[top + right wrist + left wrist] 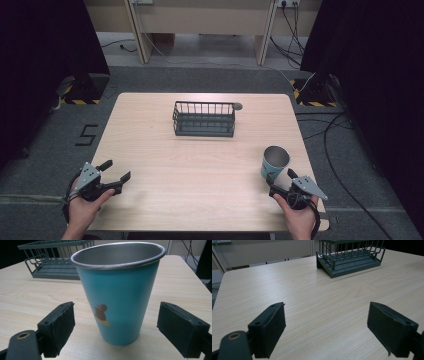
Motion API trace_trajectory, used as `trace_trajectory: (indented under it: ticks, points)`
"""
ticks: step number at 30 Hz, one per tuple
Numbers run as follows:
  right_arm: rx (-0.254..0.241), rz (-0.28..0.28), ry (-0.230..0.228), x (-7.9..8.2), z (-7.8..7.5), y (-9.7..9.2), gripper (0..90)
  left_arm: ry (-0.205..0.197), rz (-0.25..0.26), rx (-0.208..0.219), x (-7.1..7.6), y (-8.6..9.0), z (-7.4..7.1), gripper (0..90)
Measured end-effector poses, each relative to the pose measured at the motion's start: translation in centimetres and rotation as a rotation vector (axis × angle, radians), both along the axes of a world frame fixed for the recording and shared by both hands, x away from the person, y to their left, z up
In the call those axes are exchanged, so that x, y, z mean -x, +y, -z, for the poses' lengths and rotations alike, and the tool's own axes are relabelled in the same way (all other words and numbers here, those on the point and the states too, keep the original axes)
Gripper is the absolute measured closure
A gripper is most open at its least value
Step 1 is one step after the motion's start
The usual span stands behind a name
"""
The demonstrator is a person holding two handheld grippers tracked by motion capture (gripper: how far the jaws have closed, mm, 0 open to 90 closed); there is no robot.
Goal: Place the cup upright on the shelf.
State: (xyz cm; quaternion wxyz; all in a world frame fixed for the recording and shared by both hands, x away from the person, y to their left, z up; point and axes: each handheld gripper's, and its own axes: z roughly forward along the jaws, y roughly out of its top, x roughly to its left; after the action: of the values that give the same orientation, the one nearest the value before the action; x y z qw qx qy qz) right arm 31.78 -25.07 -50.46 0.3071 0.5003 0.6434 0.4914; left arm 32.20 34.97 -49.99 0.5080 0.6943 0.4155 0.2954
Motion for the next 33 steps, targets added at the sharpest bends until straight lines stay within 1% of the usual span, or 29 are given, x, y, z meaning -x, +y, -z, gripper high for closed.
trace_trajectory:
  ticks: [7, 9, 13, 14, 19, 24, 33]
  points:
    - [0.011, -0.007, 0.006, -0.9, 0.0, 0.5, 15.1, -0.001, 0.002, 0.0, 0.0, 0.0, 0.0, 14.4]
    - [0.021, -0.005, 0.0, -1.3, -0.1, 0.5, 15.0, -0.001, 0.002, 0.0, 0.0, 0.0, 0.0, 14.4]
    - [0.023, -0.003, -0.004, -1.9, -0.2, 0.7, 14.7, -0.002, 0.002, 0.0, 0.0, 0.0, 0.0, 14.4]
    - [0.03, -0.001, -0.007, -2.1, -0.3, 0.7, 14.8, -0.001, 0.002, 0.0, 0.0, 0.0, 0.0, 14.4]
    - [0.028, -0.001, 0.0, -3.1, -0.2, 1.0, 14.7, -0.003, 0.001, -0.001, 0.0, 0.0, 0.0, 14.5]
    - [0.025, -0.005, -0.003, -4.1, -0.2, 1.2, 14.7, -0.003, 0.003, 0.0, 0.0, 0.0, 0.0, 14.4]
    - [0.028, -0.015, -0.008, -4.7, -0.1, 1.5, 14.8, -0.002, 0.007, -0.001, 0.0, 0.0, 0.0, 14.4]
